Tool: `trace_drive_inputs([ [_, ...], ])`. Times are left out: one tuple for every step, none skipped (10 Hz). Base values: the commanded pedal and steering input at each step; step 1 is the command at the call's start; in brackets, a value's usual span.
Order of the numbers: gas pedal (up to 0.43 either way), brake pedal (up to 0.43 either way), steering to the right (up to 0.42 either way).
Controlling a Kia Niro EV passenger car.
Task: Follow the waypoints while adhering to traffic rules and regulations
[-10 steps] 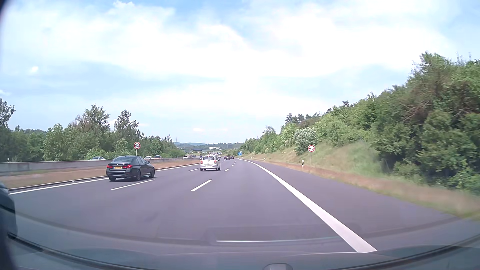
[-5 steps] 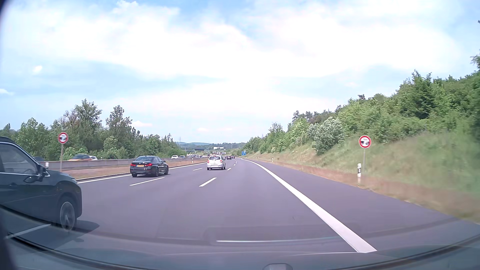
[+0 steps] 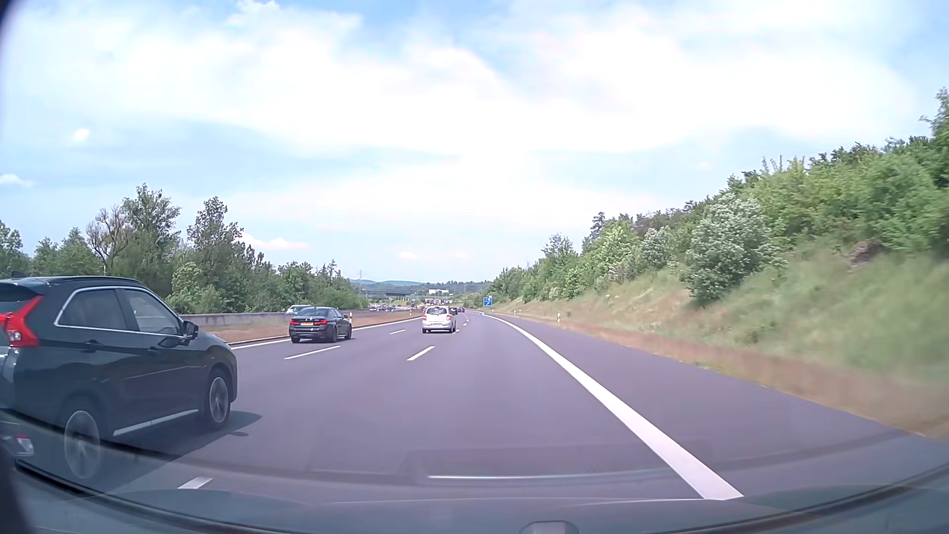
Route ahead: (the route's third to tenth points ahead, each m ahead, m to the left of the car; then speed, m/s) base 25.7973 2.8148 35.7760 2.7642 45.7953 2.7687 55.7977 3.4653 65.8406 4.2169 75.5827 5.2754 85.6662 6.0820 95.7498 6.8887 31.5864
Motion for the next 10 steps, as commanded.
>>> trace_drive_inputs([
  [0.197,0.0,-0.005],
  [0.197,0.0,-0.005],
  [0.197,0.0,-0.005],
  [0.197,0.0,-0.005],
  [0.197,0.0,-0.005],
  [0.197,0.0,-0.005],
  [0.197,0.0,-0.005],
  [0.197,0.0,-0.005],
  [0.189,0.0,-0.005],
  [0.177,0.0,-0.005],
])
